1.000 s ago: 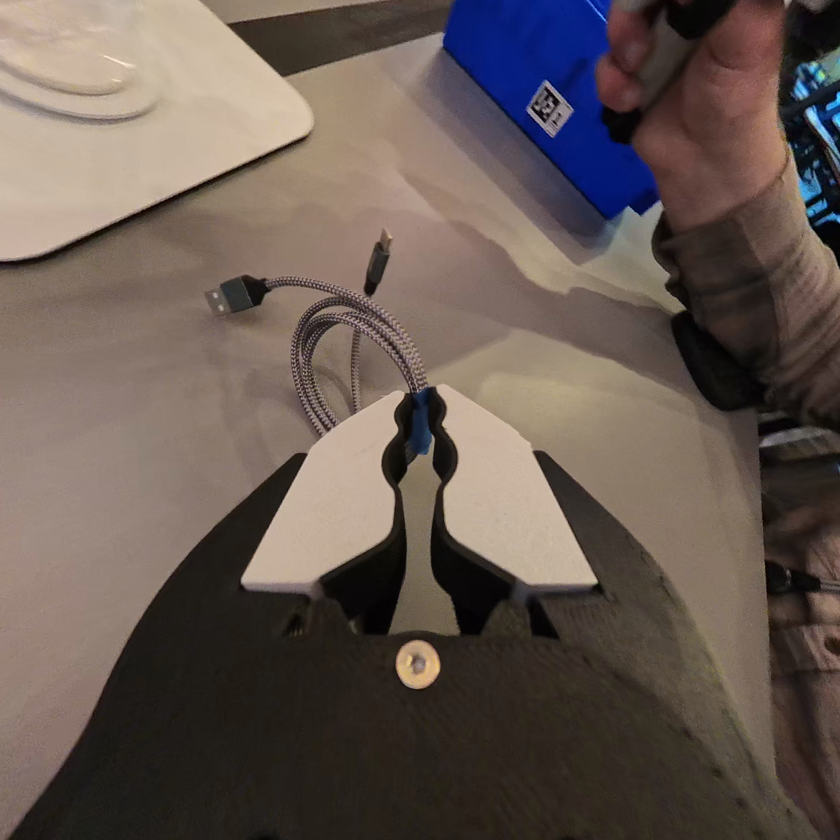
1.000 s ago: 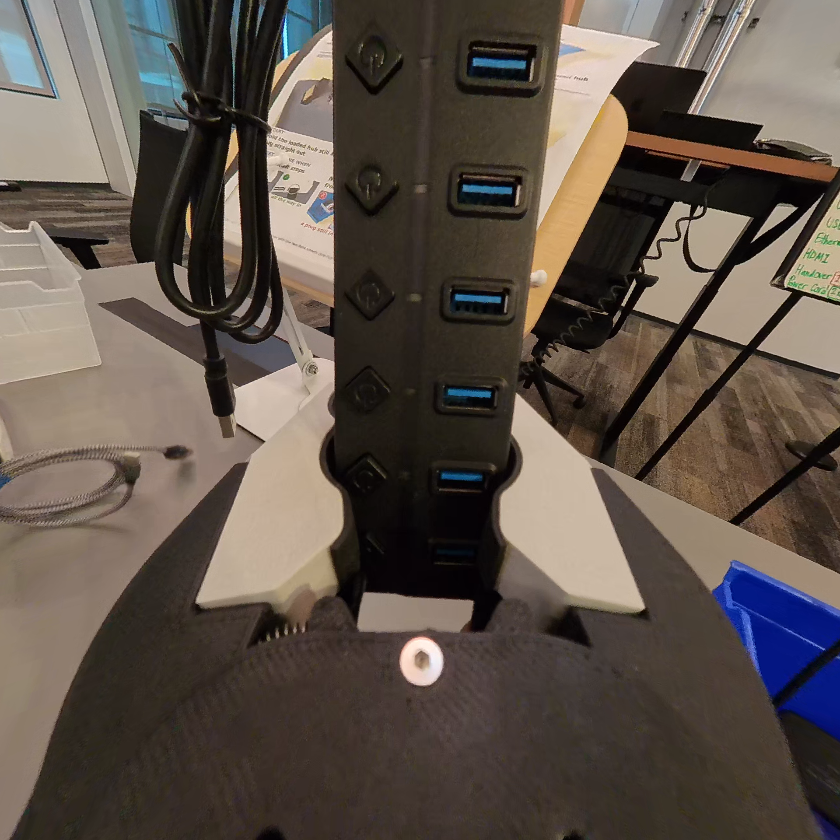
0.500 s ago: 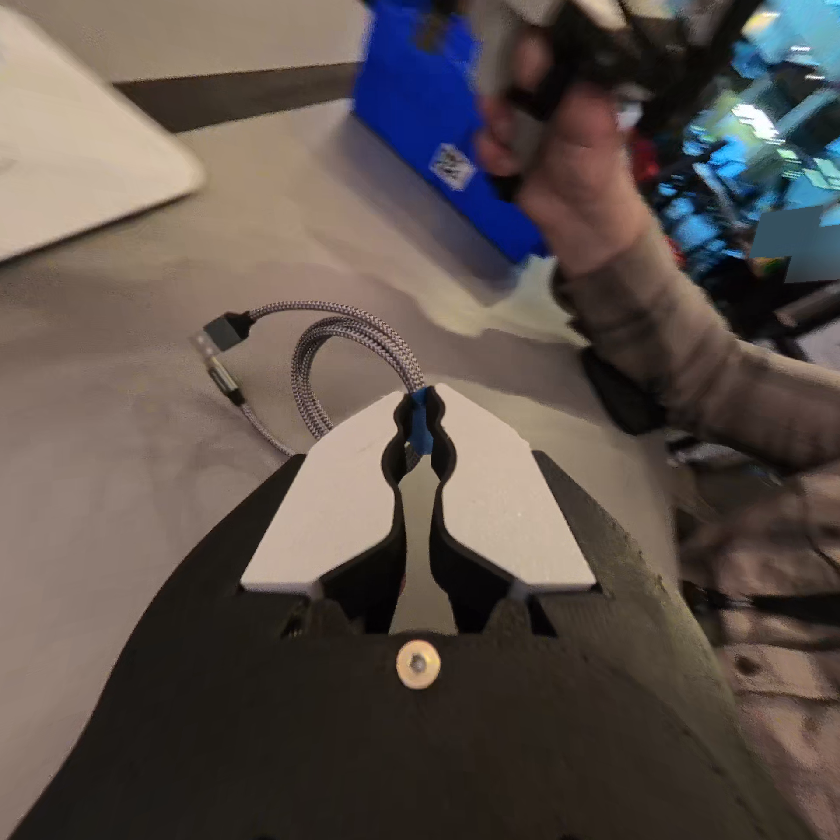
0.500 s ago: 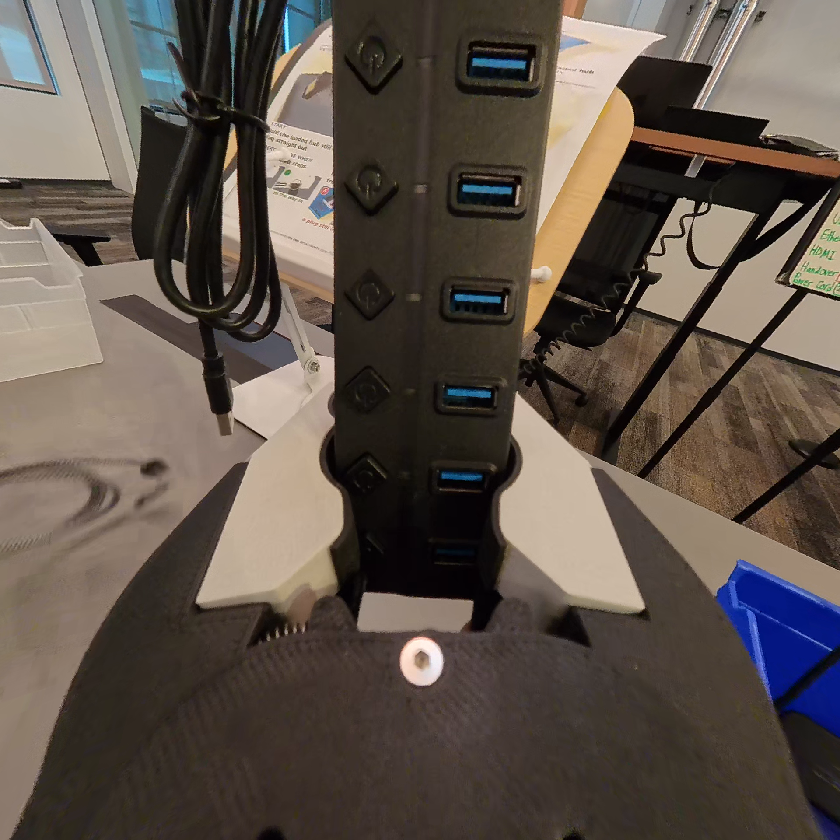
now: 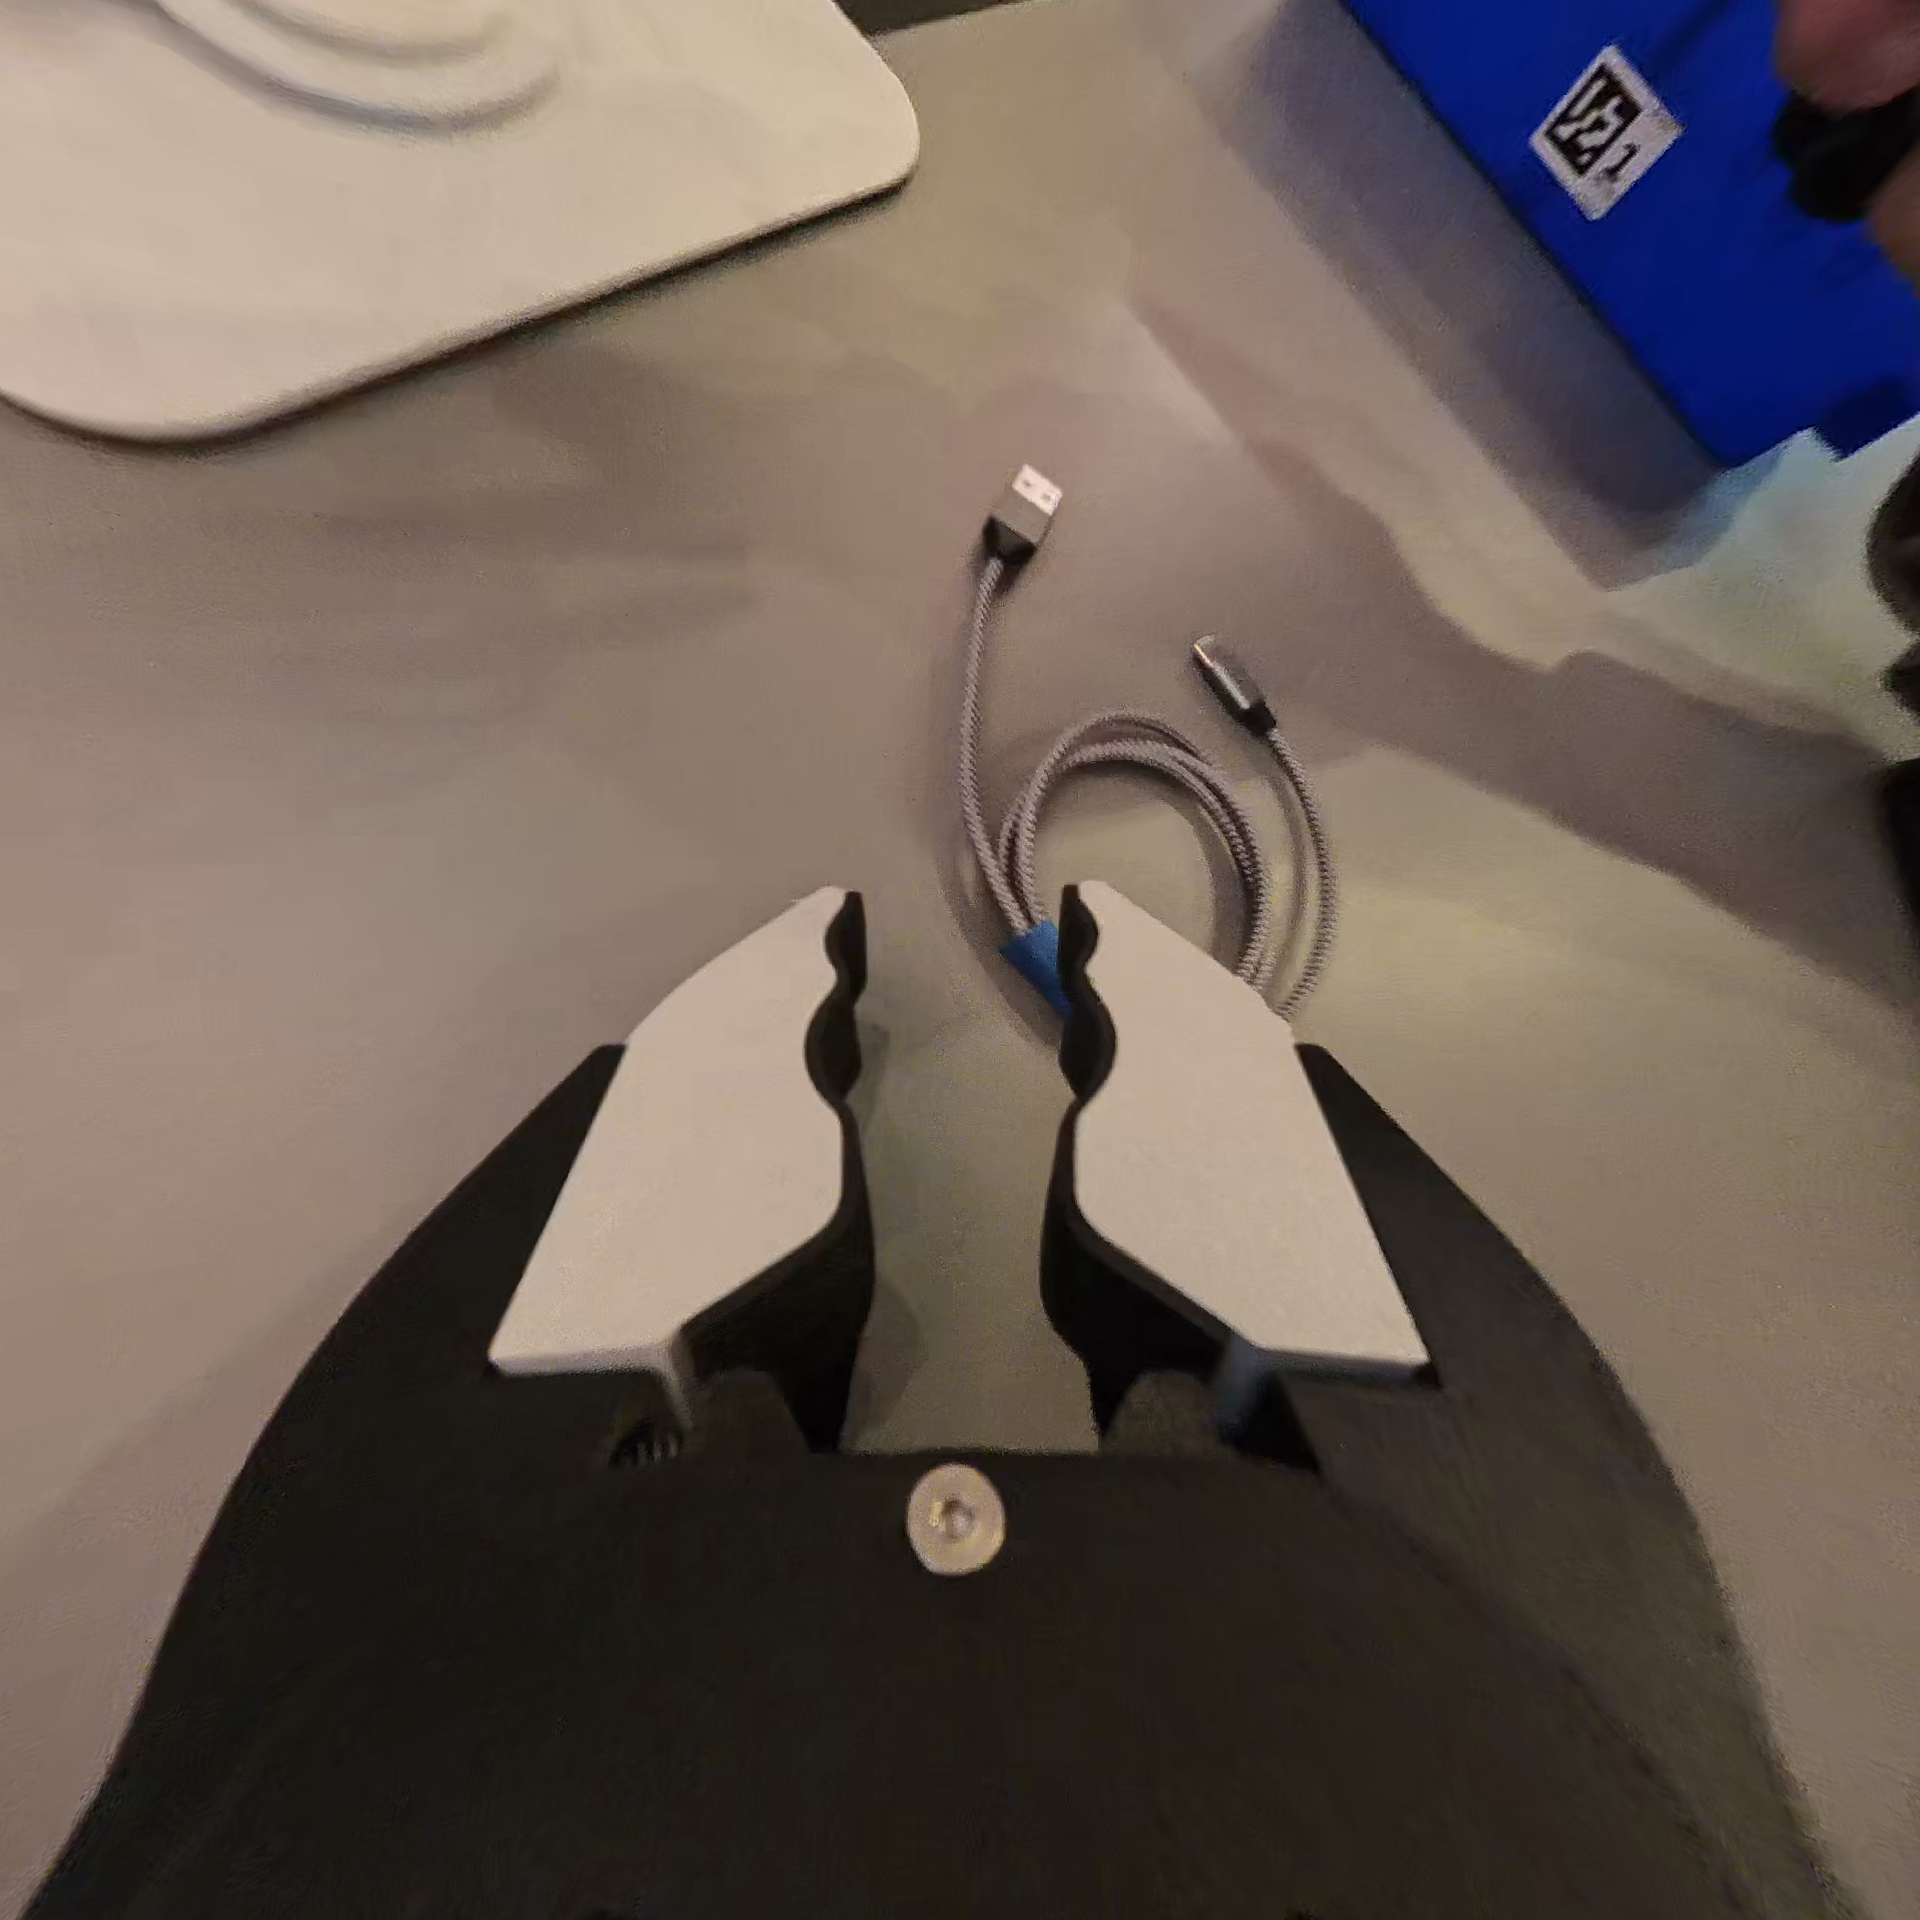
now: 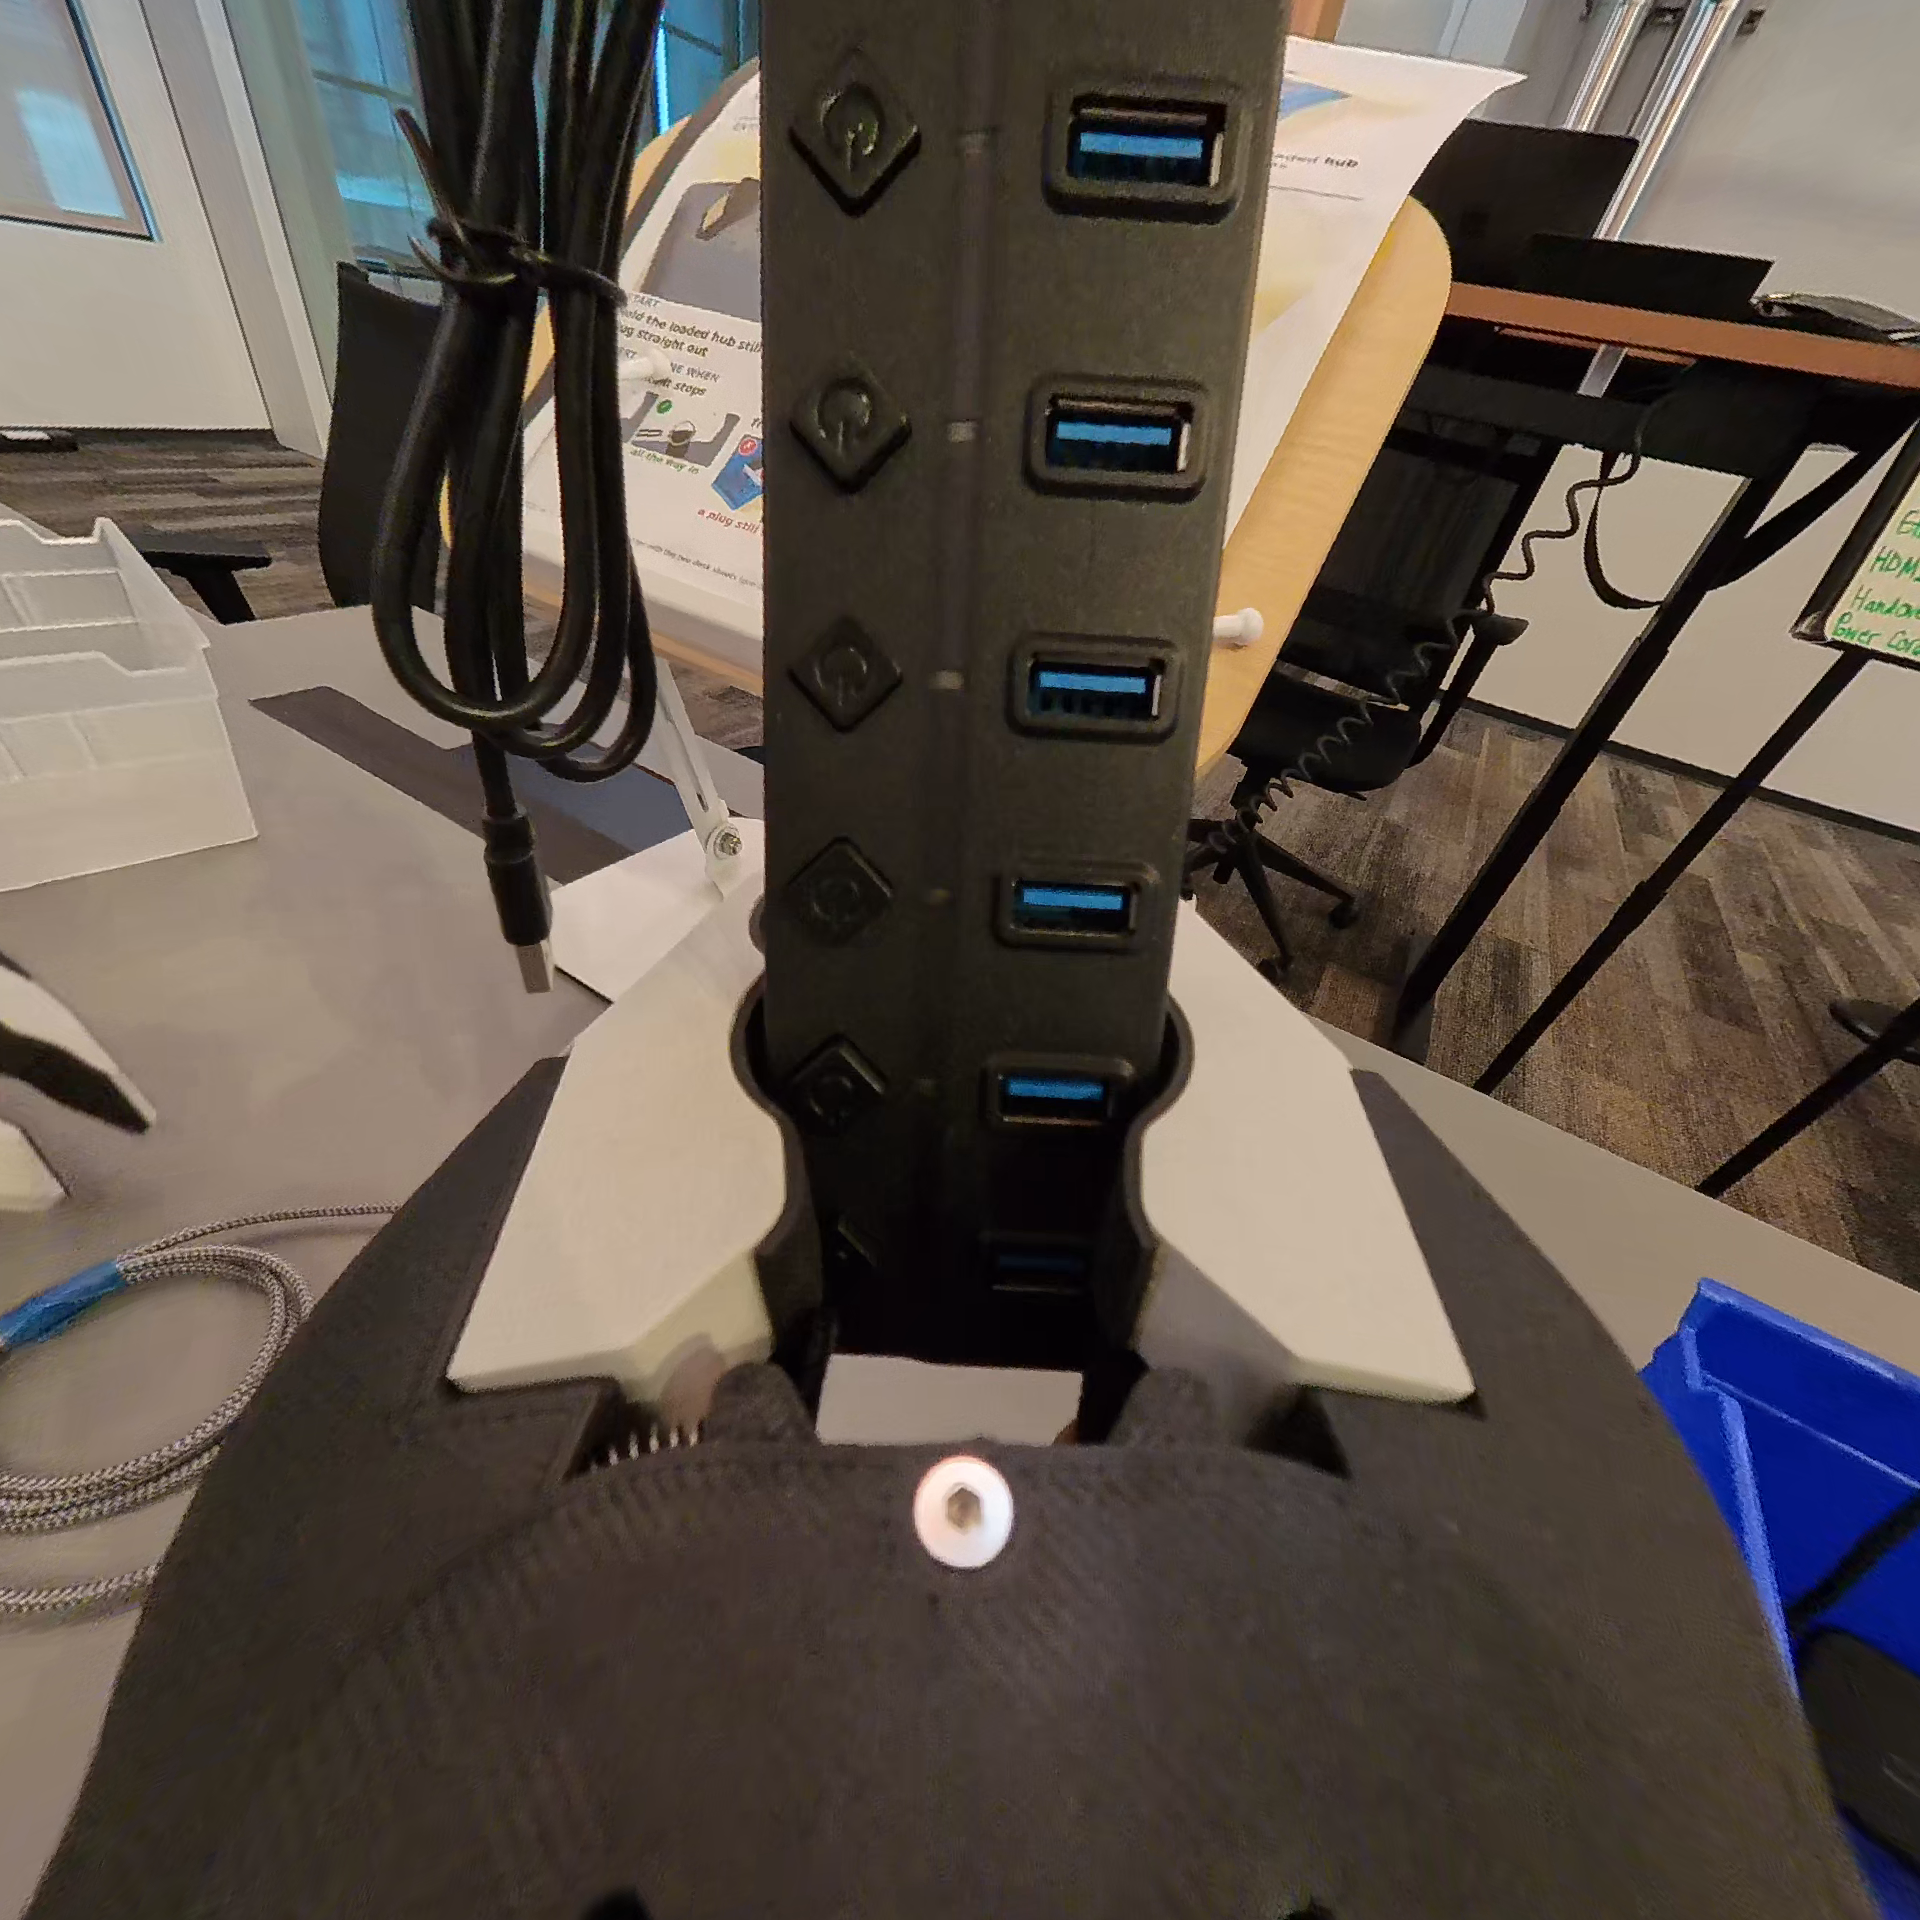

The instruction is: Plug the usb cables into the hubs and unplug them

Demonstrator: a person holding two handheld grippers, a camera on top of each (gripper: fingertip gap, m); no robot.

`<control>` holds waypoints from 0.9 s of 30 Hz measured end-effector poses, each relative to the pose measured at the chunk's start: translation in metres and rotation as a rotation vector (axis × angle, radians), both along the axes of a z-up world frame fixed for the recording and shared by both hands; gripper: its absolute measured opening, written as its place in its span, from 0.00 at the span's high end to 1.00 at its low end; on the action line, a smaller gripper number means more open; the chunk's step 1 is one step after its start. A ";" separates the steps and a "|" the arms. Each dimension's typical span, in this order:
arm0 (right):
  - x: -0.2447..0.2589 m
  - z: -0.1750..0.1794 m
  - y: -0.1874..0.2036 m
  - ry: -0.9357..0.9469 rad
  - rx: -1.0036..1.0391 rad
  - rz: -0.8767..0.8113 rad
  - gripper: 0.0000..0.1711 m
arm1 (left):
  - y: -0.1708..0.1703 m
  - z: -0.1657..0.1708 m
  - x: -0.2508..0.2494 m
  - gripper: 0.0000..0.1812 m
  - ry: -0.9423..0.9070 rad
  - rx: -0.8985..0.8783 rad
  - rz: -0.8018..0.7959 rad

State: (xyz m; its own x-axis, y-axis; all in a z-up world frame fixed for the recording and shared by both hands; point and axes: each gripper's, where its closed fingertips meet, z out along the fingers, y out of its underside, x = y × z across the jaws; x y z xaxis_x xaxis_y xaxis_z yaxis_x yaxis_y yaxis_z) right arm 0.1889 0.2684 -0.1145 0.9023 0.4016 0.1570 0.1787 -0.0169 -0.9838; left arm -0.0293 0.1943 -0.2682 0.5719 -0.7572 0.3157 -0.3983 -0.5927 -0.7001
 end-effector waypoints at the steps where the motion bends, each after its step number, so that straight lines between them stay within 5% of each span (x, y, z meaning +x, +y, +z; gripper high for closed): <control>1: 0.000 -0.001 0.000 -0.001 0.000 -0.001 0.64 | 0.006 0.008 0.000 0.80 0.037 0.084 0.000; 4: 0.000 -0.004 0.001 -0.009 -0.007 -0.002 0.64 | 0.020 0.044 0.021 0.83 0.125 0.440 -0.068; 10: -0.002 -0.007 0.001 -0.019 -0.008 0.002 0.64 | 0.029 0.021 0.082 0.80 0.284 0.584 -0.293; 17: 0.001 -0.005 0.003 -0.006 -0.005 0.003 0.63 | 0.047 -0.027 0.086 0.85 0.418 0.480 -0.415; 20: 0.002 -0.006 0.004 -0.004 -0.008 0.002 0.64 | 0.050 -0.029 0.087 0.96 0.453 0.497 -0.436; 27: -0.005 -0.014 0.004 0.003 -0.035 0.033 0.64 | 0.045 -0.005 0.086 0.97 0.369 0.511 -0.417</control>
